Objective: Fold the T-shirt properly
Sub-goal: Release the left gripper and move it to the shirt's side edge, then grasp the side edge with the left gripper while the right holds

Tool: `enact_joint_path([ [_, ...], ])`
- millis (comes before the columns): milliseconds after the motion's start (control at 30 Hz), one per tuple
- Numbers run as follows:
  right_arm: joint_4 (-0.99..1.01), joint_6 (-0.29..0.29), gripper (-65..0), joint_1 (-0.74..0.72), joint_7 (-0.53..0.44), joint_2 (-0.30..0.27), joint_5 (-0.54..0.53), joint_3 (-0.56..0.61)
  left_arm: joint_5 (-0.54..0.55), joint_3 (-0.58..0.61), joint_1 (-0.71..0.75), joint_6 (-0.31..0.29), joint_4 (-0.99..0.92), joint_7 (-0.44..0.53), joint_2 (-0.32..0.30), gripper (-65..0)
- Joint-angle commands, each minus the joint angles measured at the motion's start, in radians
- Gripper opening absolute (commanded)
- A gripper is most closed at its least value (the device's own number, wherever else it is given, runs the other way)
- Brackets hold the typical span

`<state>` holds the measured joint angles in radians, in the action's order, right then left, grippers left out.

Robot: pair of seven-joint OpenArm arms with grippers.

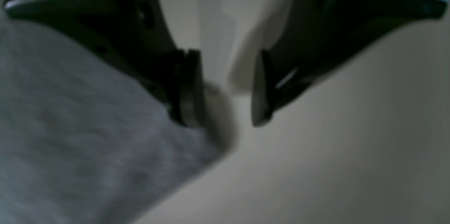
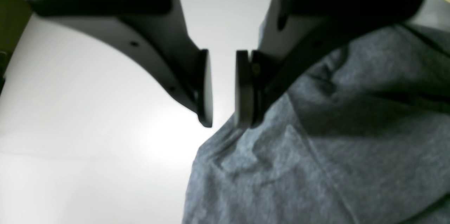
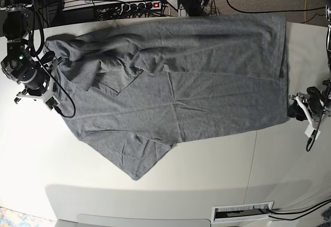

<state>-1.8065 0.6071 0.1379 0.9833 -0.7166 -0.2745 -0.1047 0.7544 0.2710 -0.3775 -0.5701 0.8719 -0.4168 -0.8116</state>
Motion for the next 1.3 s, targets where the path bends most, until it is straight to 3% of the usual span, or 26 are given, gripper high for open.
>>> enact_joint_path([
  [0, -0.014, -0.005, -52.7, -0.020, -0.013, -0.023, -0.006, -0.015, 0.032, -0.012, -0.027, -0.005, 0.011, 0.018, -0.019, -40.2],
  [467, -0.014, -0.005, -52.7, -0.024, -0.007, -0.023, -0.006, -0.015, 0.023, -0.012, -0.027, -0.003, 0.011, -0.014, 0.088, -40.5],
  [533, -0.014, -0.005, -52.7, -0.024, -0.007, -0.023, -0.006, -0.015, 0.024, -0.012, -0.027, 0.001, 0.011, -0.013, 0.094, -40.9],
  [667, -0.014, -0.005, -52.7, -0.025, -0.008, -0.023, -0.006, -0.015, 0.024, -0.012, -0.033, 0.000, 0.011, -0.011, 0.091, -50.4],
  [900, -0.014, -0.005, -52.7, -0.024, -0.011, -0.023, -0.005, -0.015, 0.023, -0.012, -0.068, -0.034, 0.012, -0.034, 0.085, -50.4],
  [1100, -0.014, -0.005, -52.7, -0.024, -0.009, -0.023, -0.006, -0.015, -0.026, -0.012, -0.105, -0.061, 0.013, -0.037, 0.066, -37.4],
  [1267, -0.014, -0.005, -52.7, -0.025, -0.010, -0.023, -0.006, -0.015, -0.081, -0.012, -0.110, -0.035, 0.013, -0.035, 0.040, -37.4],
])
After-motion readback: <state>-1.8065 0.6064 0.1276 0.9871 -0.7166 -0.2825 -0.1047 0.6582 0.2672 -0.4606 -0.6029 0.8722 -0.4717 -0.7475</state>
